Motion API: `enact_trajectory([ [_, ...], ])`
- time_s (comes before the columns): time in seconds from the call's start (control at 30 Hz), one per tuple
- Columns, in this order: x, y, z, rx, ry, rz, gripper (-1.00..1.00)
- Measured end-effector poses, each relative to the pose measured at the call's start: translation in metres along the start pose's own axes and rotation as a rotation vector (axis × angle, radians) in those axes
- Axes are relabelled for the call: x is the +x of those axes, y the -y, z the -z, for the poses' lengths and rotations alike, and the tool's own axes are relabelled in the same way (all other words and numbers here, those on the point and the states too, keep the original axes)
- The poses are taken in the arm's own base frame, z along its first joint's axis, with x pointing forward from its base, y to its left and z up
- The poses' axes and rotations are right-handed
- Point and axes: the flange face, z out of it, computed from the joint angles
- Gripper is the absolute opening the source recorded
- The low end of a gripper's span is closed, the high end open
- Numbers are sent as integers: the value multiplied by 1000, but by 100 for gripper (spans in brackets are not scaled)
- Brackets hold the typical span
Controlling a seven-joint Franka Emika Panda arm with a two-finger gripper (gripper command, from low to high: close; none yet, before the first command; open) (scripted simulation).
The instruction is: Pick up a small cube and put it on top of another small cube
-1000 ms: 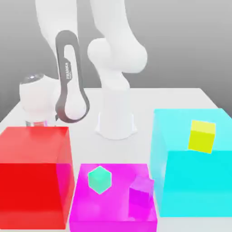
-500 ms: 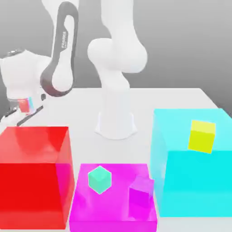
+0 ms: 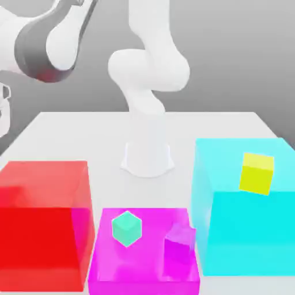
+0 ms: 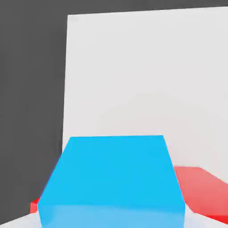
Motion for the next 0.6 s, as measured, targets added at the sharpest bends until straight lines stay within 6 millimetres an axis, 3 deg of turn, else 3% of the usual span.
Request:
enact_trajectory([
  [0.13,-69,-39,4,-17,19,99,-100],
  [0.33,-119,-132,-23,-106,-10,188,-100],
  [0.43,-102,-152,-54,-155,-34,170,-100],
  [0.57,-97,-161,-99,-163,-37,167,-100],
  [0.6,-97,-163,-106,-163,-36,168,100],
])
